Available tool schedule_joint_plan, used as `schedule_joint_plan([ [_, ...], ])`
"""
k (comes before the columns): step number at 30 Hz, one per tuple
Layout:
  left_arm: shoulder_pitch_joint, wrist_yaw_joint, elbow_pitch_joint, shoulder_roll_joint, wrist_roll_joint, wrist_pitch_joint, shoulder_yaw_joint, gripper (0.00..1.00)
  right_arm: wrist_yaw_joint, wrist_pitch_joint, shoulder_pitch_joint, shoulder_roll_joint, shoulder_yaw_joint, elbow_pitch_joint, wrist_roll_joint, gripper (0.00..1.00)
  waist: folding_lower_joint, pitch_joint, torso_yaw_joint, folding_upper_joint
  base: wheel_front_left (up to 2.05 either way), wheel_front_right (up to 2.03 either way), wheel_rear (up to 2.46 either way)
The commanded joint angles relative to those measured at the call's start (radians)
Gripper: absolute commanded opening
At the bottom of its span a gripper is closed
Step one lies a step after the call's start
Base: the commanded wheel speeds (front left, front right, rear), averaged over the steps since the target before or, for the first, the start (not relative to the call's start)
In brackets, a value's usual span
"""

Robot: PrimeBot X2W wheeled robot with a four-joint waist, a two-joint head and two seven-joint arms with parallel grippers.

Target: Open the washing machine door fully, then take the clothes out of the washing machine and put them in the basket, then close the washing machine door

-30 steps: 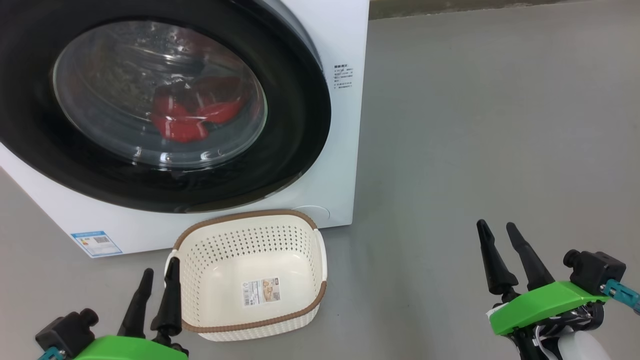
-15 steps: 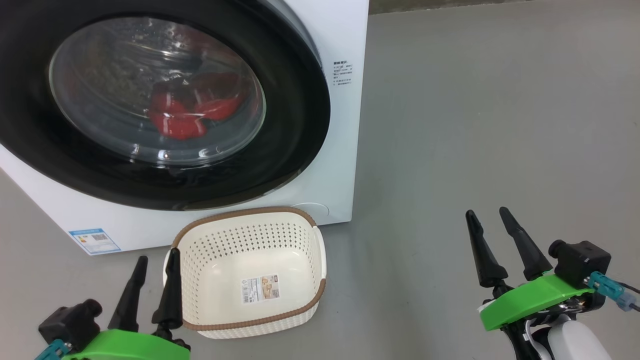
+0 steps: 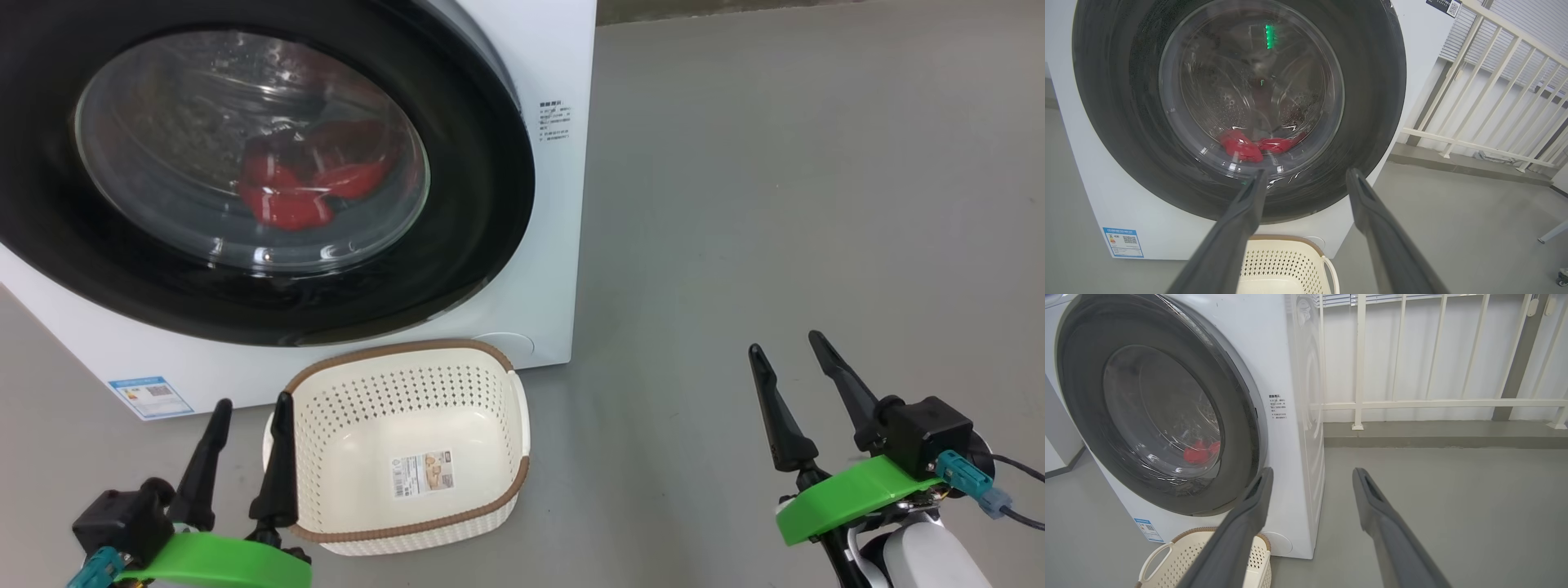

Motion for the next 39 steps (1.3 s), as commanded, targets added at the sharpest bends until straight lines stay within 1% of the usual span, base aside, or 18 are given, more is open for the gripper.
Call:
schedule_joint_plan([
  [1, -0.046, -0.006, -0.028, 0.018, 0.036, -0.015, 0.033, 1.0, 0.0, -0.015, -0.055, -0.008, 0.022, -0.031, -0.038, 1.0, -0.0001, 0.001, 0.0, 0.0, 0.0, 0.0, 0.0],
  [12, -0.06, -0.007, -0.015, 0.02, 0.168, -0.05, 0.039, 1.0, 0.0, -0.051, -0.065, -0.005, 0.003, -0.029, -0.191, 1.0, -0.0001, 0.001, -0.004, 0.0, 0.0, 0.0, 0.0],
  [30, -0.045, -0.007, -0.006, 0.012, 0.173, -0.051, 0.031, 1.0, 0.0, -0.051, -0.041, -0.002, -0.016, -0.019, -0.192, 1.0, -0.0001, -0.022, 0.011, 0.0, 0.0, 0.0, 0.0],
  [31, -0.045, -0.007, -0.006, 0.012, 0.174, -0.051, 0.031, 1.0, 0.0, -0.051, -0.041, -0.003, -0.018, -0.017, -0.191, 0.81, -0.0001, -0.022, 0.013, 0.0, 0.0, 0.0, 0.0],
  [32, -0.044, -0.007, -0.006, 0.012, 0.174, -0.051, 0.03, 1.0, 0.0, -0.051, -0.041, -0.003, -0.02, -0.014, -0.189, 0.49, -0.0001, -0.021, 0.015, 0.0, 0.0, 0.0, 0.0],
  [34, -0.044, -0.007, -0.009, 0.011, 0.175, -0.051, 0.027, 1.0, 0.0, -0.051, -0.046, -0.004, -0.022, -0.01, -0.18, 0.31, -0.0001, -0.015, 0.019, 0.0, 0.0, 0.0, 0.0],
  [35, -0.046, -0.007, -0.011, 0.011, 0.175, -0.051, 0.025, 1.0, 0.0, -0.051, -0.051, -0.003, -0.023, -0.008, -0.171, 0.18, -0.0001, -0.009, 0.022, 0.0, 0.0, 0.0, 0.0],
  [36, -0.049, -0.007, -0.01, 0.011, 0.173, -0.051, 0.024, 1.0, 0.0, -0.051, -0.057, -0.003, -0.021, -0.007, -0.157, 0.0, -0.0001, -0.004, 0.025, 0.0, 0.0, 0.0, 0.0],
  [39, -0.059, -0.007, -0.01, 0.011, 0.169, -0.051, 0.02, 1.0, 0.0, -0.051, -0.077, -0.001, -0.027, -0.002, -0.06, 0.0, -0.0001, 0.014, 0.035, 0.0, 0.0, 0.0, 0.0],
])
